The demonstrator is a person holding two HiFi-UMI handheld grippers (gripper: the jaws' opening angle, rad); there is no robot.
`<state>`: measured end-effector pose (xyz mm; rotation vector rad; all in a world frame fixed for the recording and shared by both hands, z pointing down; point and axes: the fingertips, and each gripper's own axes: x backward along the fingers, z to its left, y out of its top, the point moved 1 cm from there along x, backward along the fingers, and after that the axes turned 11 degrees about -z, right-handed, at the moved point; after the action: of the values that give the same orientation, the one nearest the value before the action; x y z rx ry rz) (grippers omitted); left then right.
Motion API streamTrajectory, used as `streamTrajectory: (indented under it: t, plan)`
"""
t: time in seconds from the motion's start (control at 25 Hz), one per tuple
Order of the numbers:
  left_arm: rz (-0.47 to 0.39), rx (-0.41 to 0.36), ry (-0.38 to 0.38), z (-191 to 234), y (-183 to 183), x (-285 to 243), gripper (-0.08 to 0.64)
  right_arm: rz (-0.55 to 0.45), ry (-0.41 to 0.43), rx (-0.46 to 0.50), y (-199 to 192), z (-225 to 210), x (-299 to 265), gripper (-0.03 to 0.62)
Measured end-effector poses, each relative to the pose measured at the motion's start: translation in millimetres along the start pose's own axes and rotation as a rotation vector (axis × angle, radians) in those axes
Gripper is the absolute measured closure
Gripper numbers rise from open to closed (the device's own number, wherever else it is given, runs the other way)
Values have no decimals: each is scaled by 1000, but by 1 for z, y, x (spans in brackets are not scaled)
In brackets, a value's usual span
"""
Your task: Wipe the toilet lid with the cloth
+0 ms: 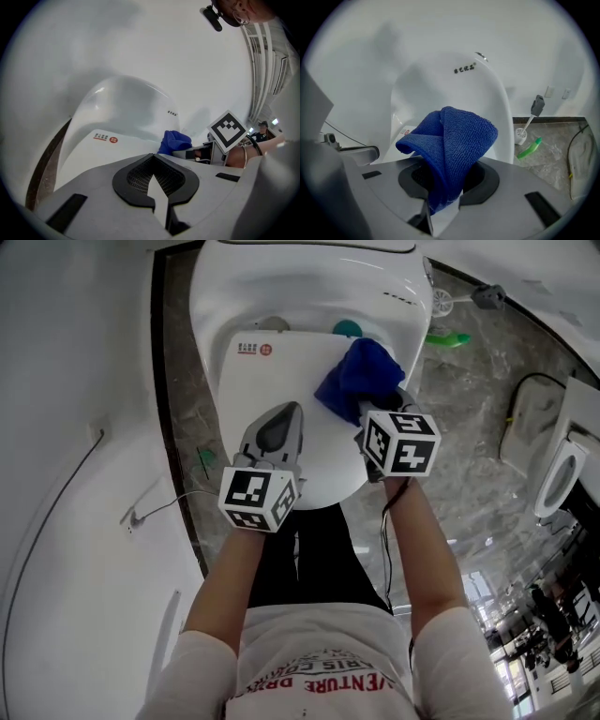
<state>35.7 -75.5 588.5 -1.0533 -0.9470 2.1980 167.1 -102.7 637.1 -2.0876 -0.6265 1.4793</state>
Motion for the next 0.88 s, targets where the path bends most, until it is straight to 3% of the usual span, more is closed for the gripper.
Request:
streamTrajectory:
  t: [0.32,0.6,0.76,0.88]
  plan:
    - [35,-64,-85,-38,-18,-13,554,5,-163,12,-15,-63,30,505]
    - [-44,-42,-99,-45,-8,-7,554,42,-263,35,-26,-95,58,505]
    - [-49,-65,-106,-43,-3,15,554,-7,-290,22,-15,-80,84,505]
    - [-49,-83,-100,-35,5,46,554,-68,-250,-35,-5,-39,96,505]
